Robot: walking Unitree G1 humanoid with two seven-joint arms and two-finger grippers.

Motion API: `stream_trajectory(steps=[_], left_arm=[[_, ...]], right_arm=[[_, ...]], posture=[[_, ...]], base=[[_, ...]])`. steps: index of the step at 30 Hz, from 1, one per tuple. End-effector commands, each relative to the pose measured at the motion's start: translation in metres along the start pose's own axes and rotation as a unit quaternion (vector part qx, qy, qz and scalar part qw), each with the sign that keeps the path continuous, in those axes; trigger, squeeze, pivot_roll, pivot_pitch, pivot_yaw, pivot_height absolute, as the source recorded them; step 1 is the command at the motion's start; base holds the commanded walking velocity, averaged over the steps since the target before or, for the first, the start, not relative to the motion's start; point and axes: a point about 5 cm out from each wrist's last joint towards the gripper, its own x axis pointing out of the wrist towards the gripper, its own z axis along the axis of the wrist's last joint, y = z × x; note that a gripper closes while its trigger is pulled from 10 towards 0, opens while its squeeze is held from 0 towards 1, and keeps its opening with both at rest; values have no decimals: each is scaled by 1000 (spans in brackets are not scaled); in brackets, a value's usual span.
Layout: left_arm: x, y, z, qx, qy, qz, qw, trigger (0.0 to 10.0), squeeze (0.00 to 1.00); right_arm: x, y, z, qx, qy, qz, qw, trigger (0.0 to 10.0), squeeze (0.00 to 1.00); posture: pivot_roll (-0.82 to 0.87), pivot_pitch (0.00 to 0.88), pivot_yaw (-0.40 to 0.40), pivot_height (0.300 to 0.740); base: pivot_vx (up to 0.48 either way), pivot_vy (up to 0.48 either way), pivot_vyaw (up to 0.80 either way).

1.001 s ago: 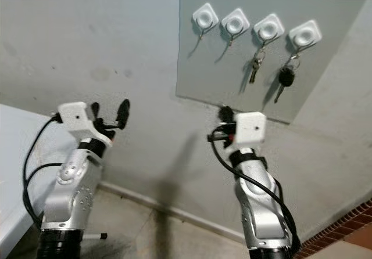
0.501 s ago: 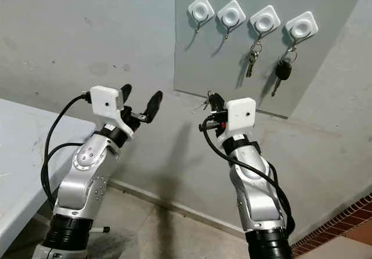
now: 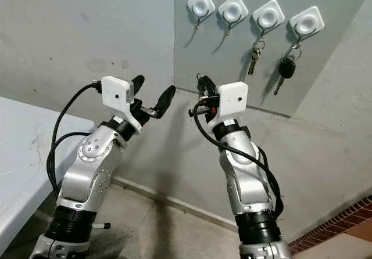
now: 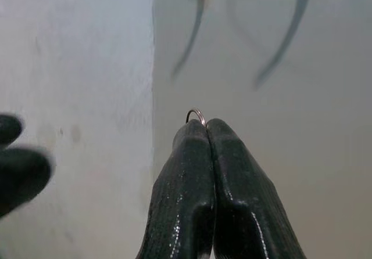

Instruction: Hang keys on a hook

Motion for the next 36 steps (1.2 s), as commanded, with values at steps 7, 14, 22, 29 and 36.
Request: stream_trajectory(steps=[7, 14, 22, 29, 36], left_arm=[[2, -8, 8, 11, -9, -29, 999, 10000, 0], [3, -12, 12, 11, -14, -39, 999, 10000, 0], [4, -14, 13, 10, -16, -47, 999, 10000, 0], [5, -14, 15, 13, -16, -51, 999, 10000, 0], [5, -14, 15, 14, -17, -53, 998, 10000, 0]], right_arm=[[11, -9, 25, 17, -56, -10, 998, 10000, 0], [8, -12, 36, 35, -92, -9, 995, 10000, 0], [0, -12, 48, 53, -122, 2, 991, 10000, 0], [-3, -13, 55, 64, -137, 5, 988, 10000, 0], [-2, -13, 56, 76, -134, 1, 988, 10000, 0]], posture=[[23, 80, -21, 740], [22, 73, -18, 740], [18, 70, -12, 740], [17, 65, -9, 740], [21, 63, -9, 740]], base=[[0, 0, 0], [0, 0, 0], [0, 0, 0], [0, 0, 0], [0, 0, 0]])
